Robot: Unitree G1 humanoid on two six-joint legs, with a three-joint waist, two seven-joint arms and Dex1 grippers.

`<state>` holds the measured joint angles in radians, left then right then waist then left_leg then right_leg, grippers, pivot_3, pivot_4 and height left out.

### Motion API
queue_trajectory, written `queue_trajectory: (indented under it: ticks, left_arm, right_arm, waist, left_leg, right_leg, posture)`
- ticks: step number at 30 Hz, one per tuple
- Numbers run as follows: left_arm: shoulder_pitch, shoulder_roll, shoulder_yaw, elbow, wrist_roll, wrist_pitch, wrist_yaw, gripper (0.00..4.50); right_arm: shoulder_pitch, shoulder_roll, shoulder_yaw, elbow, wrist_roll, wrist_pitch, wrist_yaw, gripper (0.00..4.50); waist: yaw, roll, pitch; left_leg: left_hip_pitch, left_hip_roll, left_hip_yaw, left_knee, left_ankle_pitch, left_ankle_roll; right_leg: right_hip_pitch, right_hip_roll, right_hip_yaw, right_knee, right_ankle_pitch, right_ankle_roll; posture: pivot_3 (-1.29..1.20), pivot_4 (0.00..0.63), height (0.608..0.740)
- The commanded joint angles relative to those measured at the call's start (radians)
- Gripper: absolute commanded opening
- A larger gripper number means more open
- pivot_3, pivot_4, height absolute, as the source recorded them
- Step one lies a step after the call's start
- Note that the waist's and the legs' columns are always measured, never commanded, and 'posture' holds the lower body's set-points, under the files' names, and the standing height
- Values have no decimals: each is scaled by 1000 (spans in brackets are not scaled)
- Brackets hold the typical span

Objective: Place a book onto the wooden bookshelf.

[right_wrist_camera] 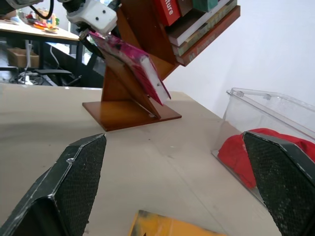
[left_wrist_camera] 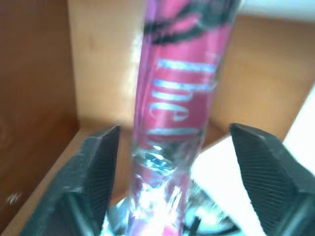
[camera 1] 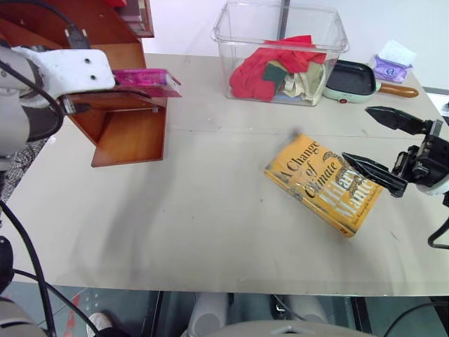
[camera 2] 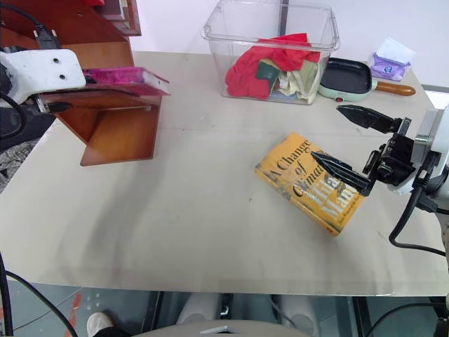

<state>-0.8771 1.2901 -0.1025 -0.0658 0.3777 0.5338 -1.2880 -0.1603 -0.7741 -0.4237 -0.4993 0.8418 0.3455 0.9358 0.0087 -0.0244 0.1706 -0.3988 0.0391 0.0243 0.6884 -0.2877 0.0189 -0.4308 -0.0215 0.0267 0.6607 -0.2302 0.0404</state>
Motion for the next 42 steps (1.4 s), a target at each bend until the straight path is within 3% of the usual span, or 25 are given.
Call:
queue_trajectory:
  ticks: [1,6,9,12,16,19,21,23,28,30,35,42]
  left_arm:
    - [26,16,168,-95,-145,118,-63,3492]
    - [105,-23,411,-186,-412,305,-148,3492]
    - [135,-68,508,-301,-604,543,-165,3492]
    - [153,-174,550,-435,-775,732,-117,3492]
    - [198,-281,544,-544,-893,807,-10,3492]
    - [265,-360,501,-618,-942,787,84,3492]
    - [375,-419,436,-623,-900,660,150,3492]
    - [469,-456,391,-609,-876,523,170,3492]
    - [594,-548,291,-536,-864,368,250,3492]
    - [654,-578,307,-514,-871,327,285,3492]
    - [821,-570,373,-444,-855,198,299,3492]
    - [968,-530,424,-356,-855,77,272,3492]
  right_arm:
    - [8,-19,-48,-2,14,-15,20,4500]
    - [15,-37,-60,24,14,-3,39,4500]
    - [27,-56,-72,38,14,8,46,4500]
    - [60,-74,-100,27,13,23,33,4500]
    - [104,-88,-139,16,14,35,30,4500]
    - [147,-95,-179,13,10,44,32,4500]
    - [208,-95,-224,-16,9,64,20,4500]
    - [261,-98,-258,-50,9,87,4,4500]
    - [375,-89,-308,-53,-42,87,15,4500]
    - [439,-76,-340,-46,-60,85,29,4500]
    - [614,-53,-403,7,-147,37,113,4500]
    - [716,-32,-426,165,-253,-79,199,4500]
  waist:
    - [0,0,0]
    - [0,0,0]
    - [-1,0,0]
    - [5,0,0]
    - [3,-1,0]
    - [-1,-1,-1]
    - [1,2,-2]
    - [1,2,-2]
    - [4,1,-2]
    - [3,1,-2]
    - [3,1,-2]
    - [3,1,-2]
  left_leg:
    - [0,0,0,0,0,0]
    - [0,0,0,0,0,0]
    - [2,0,0,0,0,0]
    - [2,0,-2,1,0,0]
    - [3,0,-3,3,0,0]
    - [4,0,-4,3,0,0]
    - [3,0,-4,3,0,0]
    - [6,-1,-4,1,0,0]
    - [10,-1,-3,1,0,0]
    - [16,-1,-2,0,0,0]
    - [18,-1,-2,-1,0,0]
    - [19,0,-2,-1,0,0]
  right_leg:
    - [0,0,0,0,0,0]
    - [0,0,-2,1,-1,1]
    - [1,0,-2,2,-1,1]
    - [2,1,-3,2,-1,1]
    - [5,0,-3,2,0,1]
    - [5,0,-1,2,0,1]
    - [4,0,-1,2,0,0]
    - [6,-1,1,2,0,0]
    - [9,0,1,1,0,0]
    - [16,0,2,0,-1,0]
    - [17,0,2,0,-1,0]
    - [17,-1,3,0,-5,0]
  posture:
    - [0,150,714]
    - [0,150,714]
    - [0,150,714]
    - [0,150,714]
    - [0,150,714]
    - [0,150,714]
    - [0,150,714]
    - [0,150,714]
    - [0,150,714]
    - [0,150,714]
    - [0,150,714]
    - [0,150,714]
